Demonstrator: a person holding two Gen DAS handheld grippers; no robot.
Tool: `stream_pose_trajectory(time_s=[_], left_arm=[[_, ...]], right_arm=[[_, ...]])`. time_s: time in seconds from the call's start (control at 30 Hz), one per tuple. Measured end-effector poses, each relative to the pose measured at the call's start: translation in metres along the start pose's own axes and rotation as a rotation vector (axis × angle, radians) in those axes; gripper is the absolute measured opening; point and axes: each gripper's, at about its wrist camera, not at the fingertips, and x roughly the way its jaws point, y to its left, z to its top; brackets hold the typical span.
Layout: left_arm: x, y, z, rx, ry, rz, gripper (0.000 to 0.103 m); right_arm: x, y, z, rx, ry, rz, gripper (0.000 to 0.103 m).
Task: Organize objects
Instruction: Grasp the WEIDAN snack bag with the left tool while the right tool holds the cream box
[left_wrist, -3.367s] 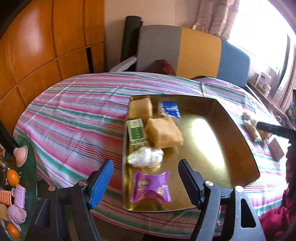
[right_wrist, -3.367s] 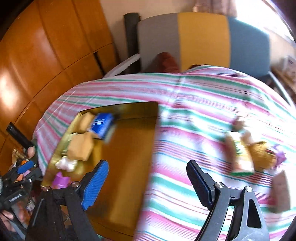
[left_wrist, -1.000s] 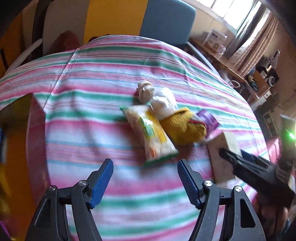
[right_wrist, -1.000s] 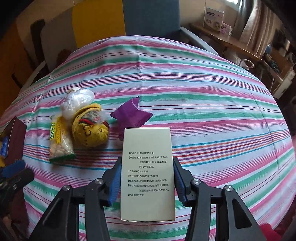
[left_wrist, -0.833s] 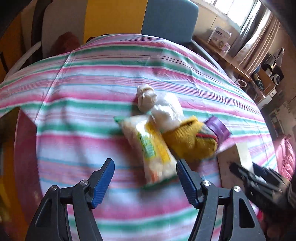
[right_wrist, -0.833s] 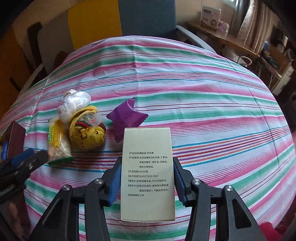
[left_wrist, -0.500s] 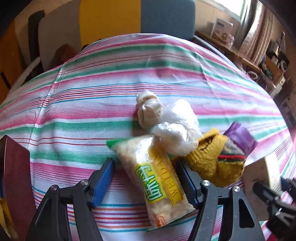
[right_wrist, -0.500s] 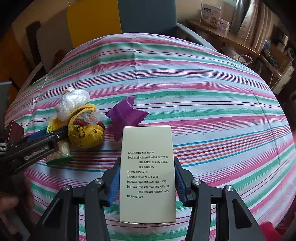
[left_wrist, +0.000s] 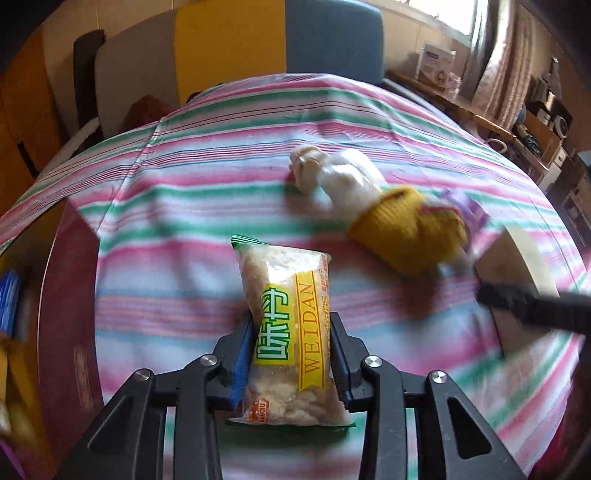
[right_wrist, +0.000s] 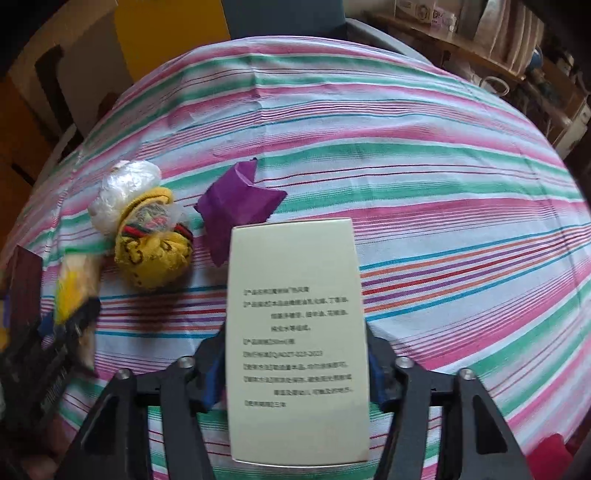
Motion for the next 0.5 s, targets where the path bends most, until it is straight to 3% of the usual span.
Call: stream_pose_trajectory(time_s=[0.13, 0.33, 0.5], left_arm=[[-0.016, -0.006, -0.028, 0.055, -0.068, -0.008, 0.037], [-0.02, 0.0, -0.034, 0.034, -0.086, -0.055, 0.038], [-0.019, -0.003, -0.037, 0.047, -0.104, -0.047, 0.038]], right_arm=[[0.001, 0.003, -0.001, 0.004, 0.0, 0.029, 0.083], [-0.003, -0.001, -0.003, 0.058, -0.006, 0.061, 0.085], [-0.009, -0.01, -0.001, 0.088, -0.048, 0.01, 0.086]])
